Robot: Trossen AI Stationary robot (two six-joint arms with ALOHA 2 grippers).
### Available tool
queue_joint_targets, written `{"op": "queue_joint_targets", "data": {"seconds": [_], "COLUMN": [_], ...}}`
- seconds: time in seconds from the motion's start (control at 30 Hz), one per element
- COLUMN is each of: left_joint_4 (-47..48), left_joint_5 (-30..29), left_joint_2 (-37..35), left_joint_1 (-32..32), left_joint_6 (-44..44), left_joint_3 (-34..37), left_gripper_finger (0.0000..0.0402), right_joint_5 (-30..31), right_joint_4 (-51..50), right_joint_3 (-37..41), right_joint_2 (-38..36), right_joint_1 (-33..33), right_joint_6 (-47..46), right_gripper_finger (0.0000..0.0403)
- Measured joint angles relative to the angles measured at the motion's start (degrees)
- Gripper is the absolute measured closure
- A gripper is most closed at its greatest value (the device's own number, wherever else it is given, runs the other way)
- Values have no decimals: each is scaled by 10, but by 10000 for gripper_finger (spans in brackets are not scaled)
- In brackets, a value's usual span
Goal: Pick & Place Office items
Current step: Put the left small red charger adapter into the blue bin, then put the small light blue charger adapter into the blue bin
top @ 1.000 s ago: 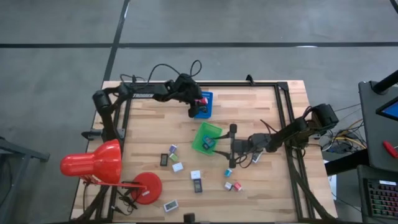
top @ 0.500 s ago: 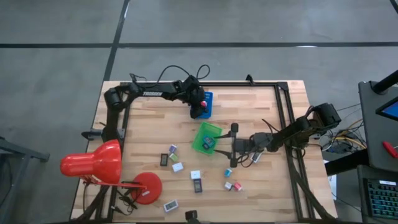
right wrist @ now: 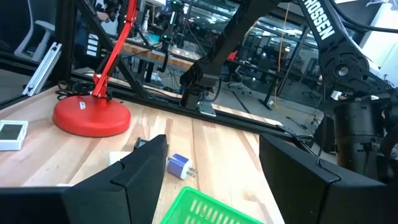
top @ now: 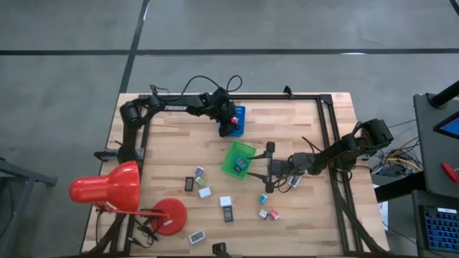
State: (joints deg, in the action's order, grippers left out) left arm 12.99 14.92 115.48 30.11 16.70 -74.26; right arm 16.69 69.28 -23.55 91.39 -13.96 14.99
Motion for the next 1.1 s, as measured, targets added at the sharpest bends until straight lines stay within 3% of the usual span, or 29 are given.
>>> {"op": "queue_joint_targets", "data": {"seconds": [0.07,0.23,0.33,0.87,1.1], "left_joint_4": [0,0,1,9,6], "left_joint_5": [0,0,3,10,78], "left_joint_2": [0,0,0,-59,-85], "left_joint_1": [0,0,0,-2,-10], "left_joint_6": [-2,-2,9,40,55], "left_joint_3": [0,0,0,1,5], "left_gripper_finger": [266,201,184,178,178], "right_joint_5": [0,0,0,4,15], "right_joint_4": [0,0,0,0,-17], "right_joint_3": [0,0,0,2,2], "right_joint_2": [0,0,0,0,0], "right_joint_1": [0,0,0,0,0], "right_joint_6": [0,0,0,0,-5], "right_gripper_finger": [156,156,156,156,156]}}
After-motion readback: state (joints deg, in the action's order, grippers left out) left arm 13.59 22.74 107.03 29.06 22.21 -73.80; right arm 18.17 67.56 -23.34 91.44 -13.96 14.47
